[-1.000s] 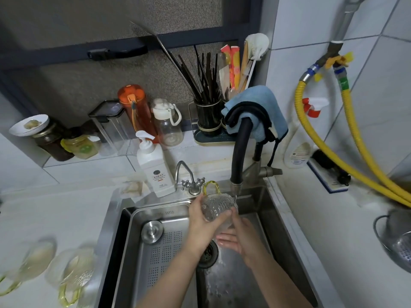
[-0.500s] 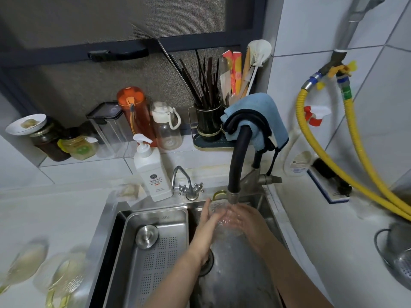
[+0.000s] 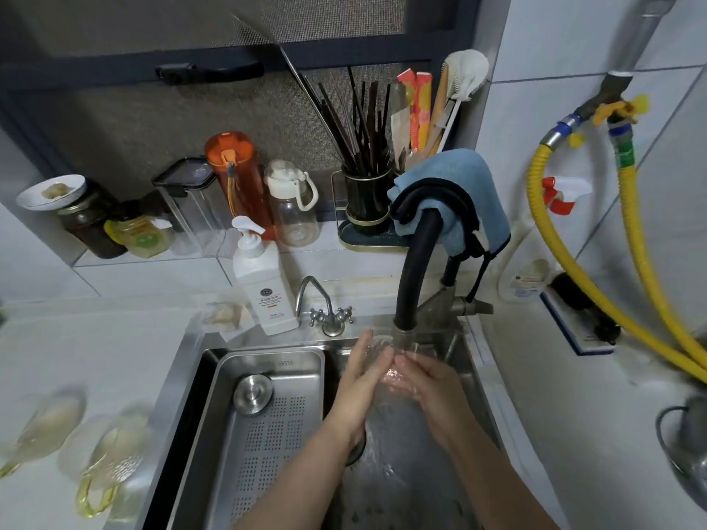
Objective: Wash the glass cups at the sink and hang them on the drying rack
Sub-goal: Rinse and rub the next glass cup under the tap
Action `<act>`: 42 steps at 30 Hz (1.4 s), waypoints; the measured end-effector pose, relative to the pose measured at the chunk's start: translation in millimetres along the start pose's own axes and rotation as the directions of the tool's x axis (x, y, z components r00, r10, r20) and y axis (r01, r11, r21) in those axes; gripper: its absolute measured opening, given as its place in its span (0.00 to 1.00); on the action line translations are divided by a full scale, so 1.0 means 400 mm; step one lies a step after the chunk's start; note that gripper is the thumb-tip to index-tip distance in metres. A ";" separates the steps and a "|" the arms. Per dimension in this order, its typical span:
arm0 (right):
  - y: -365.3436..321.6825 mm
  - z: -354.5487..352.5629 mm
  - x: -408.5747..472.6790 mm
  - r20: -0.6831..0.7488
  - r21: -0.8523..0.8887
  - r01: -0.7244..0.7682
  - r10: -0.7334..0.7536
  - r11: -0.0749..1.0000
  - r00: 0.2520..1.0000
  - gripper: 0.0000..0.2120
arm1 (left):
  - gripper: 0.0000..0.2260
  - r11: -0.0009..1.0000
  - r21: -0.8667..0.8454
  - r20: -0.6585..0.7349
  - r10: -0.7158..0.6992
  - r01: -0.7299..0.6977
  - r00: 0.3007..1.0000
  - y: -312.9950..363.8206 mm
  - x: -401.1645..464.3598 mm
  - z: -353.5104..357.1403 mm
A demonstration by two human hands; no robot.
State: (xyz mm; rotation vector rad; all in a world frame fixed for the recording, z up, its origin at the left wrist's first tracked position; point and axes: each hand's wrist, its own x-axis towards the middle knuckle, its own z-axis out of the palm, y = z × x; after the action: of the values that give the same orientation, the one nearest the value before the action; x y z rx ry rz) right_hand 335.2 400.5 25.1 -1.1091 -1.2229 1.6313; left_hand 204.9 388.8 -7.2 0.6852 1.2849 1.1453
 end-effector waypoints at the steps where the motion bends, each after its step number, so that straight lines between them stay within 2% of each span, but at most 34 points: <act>1: 0.006 0.000 -0.001 -0.005 -0.060 0.010 -0.011 0.998 1.000 0.09 | 0.34 1.000 -0.016 -0.017 -0.002 0.002 1.000 0.003 -0.001 0.002; 5: 0.028 -0.012 -0.007 0.147 -0.370 0.051 0.005 0.928 0.989 0.07 | 0.25 0.999 -0.036 -0.013 -0.040 0.039 0.999 0.012 0.001 0.000; 7: 0.032 -0.020 -0.005 0.146 -0.353 0.040 0.012 0.935 0.989 0.07 | 0.27 0.997 -0.044 0.032 -0.065 0.066 0.997 0.005 -0.002 -0.007; 9: 0.030 -0.014 -0.003 0.080 -0.226 0.009 0.009 0.974 0.997 0.08 | 0.31 0.998 -0.033 0.053 -0.057 0.058 0.997 -0.004 -0.011 -0.007; 11: 0.022 0.001 -0.006 0.010 -0.095 -0.010 0.011 0.995 1.000 0.08 | 0.28 0.998 -0.063 0.030 -0.026 0.028 0.999 -0.009 -0.019 -0.001; 12: 0.018 0.009 -0.008 0.000 -0.095 -0.002 0.002 0.995 1.000 0.09 | 0.26 0.996 -0.091 0.008 -0.024 0.024 1.000 -0.008 -0.020 0.001; 14: 0.026 0.011 -0.011 0.030 -0.175 -0.012 0.018 0.985 0.999 0.10 | 0.21 0.992 -0.120 -0.007 -0.027 0.026 1.000 0.001 -0.015 0.004; 18: 0.012 -0.001 0.003 0.161 -0.399 -0.086 0.163 0.913 0.973 0.16 | 0.20 0.992 -0.117 -0.034 -0.059 0.055 0.998 0.021 -0.010 0.010; 20: -0.017 0.003 0.020 0.171 -0.371 -0.081 0.154 0.925 0.973 0.15 | 0.27 0.996 -0.072 -0.085 -0.057 0.051 0.995 0.012 -0.004 0.018; 22: -0.036 0.013 0.041 0.126 -0.242 -0.090 0.124 0.966 0.984 0.10 | 0.31 0.995 -0.089 -0.113 -0.063 0.054 0.992 0.014 -0.005 0.029; 24: -0.036 0.025 0.050 0.111 -0.176 -0.077 0.098 0.981 0.989 0.08 | 0.25 0.997 -0.077 -0.134 -0.032 0.022 0.991 0.028 -0.004 0.030; 27: -0.021 0.023 0.037 0.156 -0.162 -0.011 0.037 0.987 0.987 0.10 | 0.10 0.999 -0.033 -0.111 0.034 -0.038 0.993 0.058 0.005 0.018; 28: -0.021 0.018 0.031 0.177 -0.183 0.010 0.023 0.983 0.984 0.11 | 0.10 0.998 -0.031 -0.107 0.043 -0.047 0.993 0.069 0.003 0.016; 30: -0.019 -0.002 0.022 0.212 -0.298 0.044 0.021 0.954 0.977 0.10 | 0.17 0.999 -0.036 -0.107 0.032 -0.036 0.994 0.078 0.001 0.015; 31: -0.019 -0.011 0.017 0.243 -0.382 0.078 0.018 0.921 0.970 0.10 | 0.17 0.999 -0.043 -0.105 0.014 -0.019 0.994 0.078 0.000 0.015; 33: -0.023 -0.020 0.009 0.305 -0.456 0.136 0.011 0.879 0.952 0.07 | 0.08 0.998 -0.059 -0.108 0.001 -0.007 0.994 0.077 -0.003 0.010; 34: -0.023 -0.021 0.006 0.317 -0.434 0.144 0.001 0.889 0.949 0.07 | 0.09 0.997 -0.074 -0.100 -0.011 0.003 0.995 0.074 -0.005 0.008; 35: -0.026 -0.018 0.003 0.296 -0.388 0.137 -0.017 0.912 0.955 0.07 | 0.14 0.996 -0.084 -0.076 -0.027 0.021 0.997 0.071 -0.008 0.007; 37: -0.032 -0.011 0.005 0.191 -0.265 0.090 -0.039 0.960 0.981 0.10 | 0.30 0.998 -0.053 0.010 -0.038 0.038 0.999 0.062 -0.021 0.007; 38: -0.031 -0.008 0.008 0.143 -0.195 0.061 -0.034 0.979 0.989 0.11 | 0.34 0.999 -0.024 0.049 -0.027 0.028 0.998 0.052 -0.028 0.009; 40: -0.027 -0.005 0.009 0.112 -0.128 0.025 -0.010 0.991 0.994 0.12 | 0.36 1.000 -0.010 0.058 0.005 -0.004 0.998 0.040 -0.043 0.012; 42: -0.019 -0.014 0.004 0.166 -0.185 0.012 0.020 0.983 0.986 0.11 | 0.34 0.999 -0.038 0.017 0.000 0.000 1.000 0.040 -0.046 0.009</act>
State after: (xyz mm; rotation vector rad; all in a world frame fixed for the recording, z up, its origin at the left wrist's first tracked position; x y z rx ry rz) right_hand 340.9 405.1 31.4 -1.1046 -1.5085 1.6667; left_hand 206.1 378.0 14.9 0.6652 1.2457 1.1588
